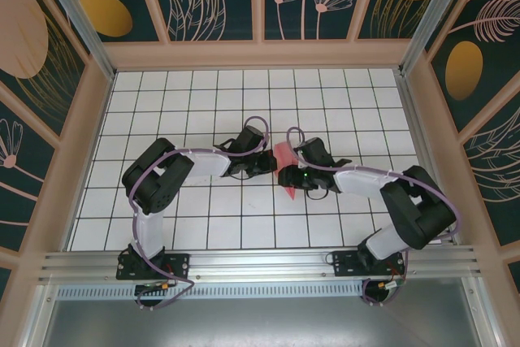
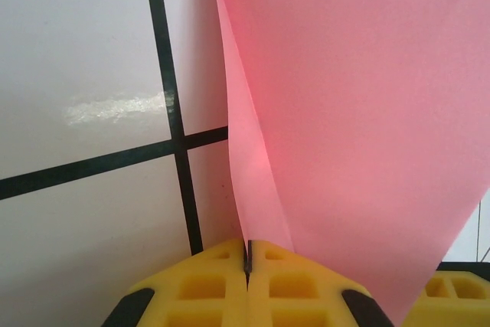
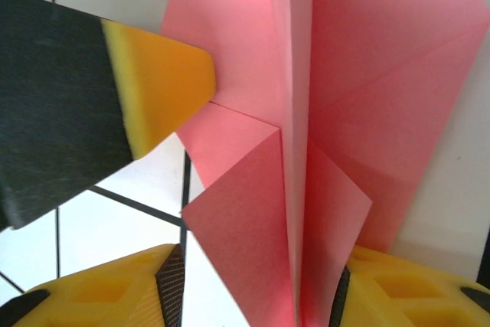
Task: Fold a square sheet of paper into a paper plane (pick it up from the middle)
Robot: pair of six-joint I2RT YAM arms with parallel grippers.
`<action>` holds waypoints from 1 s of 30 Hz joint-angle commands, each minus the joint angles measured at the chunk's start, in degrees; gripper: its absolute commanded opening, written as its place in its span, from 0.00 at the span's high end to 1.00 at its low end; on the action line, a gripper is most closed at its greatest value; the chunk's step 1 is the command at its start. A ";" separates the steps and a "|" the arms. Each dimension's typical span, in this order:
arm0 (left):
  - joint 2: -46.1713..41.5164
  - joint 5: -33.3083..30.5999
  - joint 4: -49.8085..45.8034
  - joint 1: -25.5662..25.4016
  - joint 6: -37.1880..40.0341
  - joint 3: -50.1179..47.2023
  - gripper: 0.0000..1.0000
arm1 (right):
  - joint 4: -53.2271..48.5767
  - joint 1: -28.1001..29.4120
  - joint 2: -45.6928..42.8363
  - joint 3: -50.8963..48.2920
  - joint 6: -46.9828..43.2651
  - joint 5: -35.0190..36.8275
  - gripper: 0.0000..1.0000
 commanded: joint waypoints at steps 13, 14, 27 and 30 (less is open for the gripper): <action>-1.63 -1.41 -3.37 0.47 -0.05 1.71 0.83 | -2.24 1.33 1.40 4.09 1.13 9.97 0.90; -2.37 -2.39 -4.21 0.49 -0.25 1.86 0.77 | -2.81 1.43 1.16 4.36 1.09 10.67 0.93; -14.07 -18.79 -13.07 4.67 -4.91 -1.29 0.37 | -12.52 2.28 3.23 9.37 1.25 21.10 0.92; -16.44 -22.27 -14.52 5.36 -5.92 -2.71 0.32 | -13.37 2.74 5.64 11.10 1.91 22.58 0.91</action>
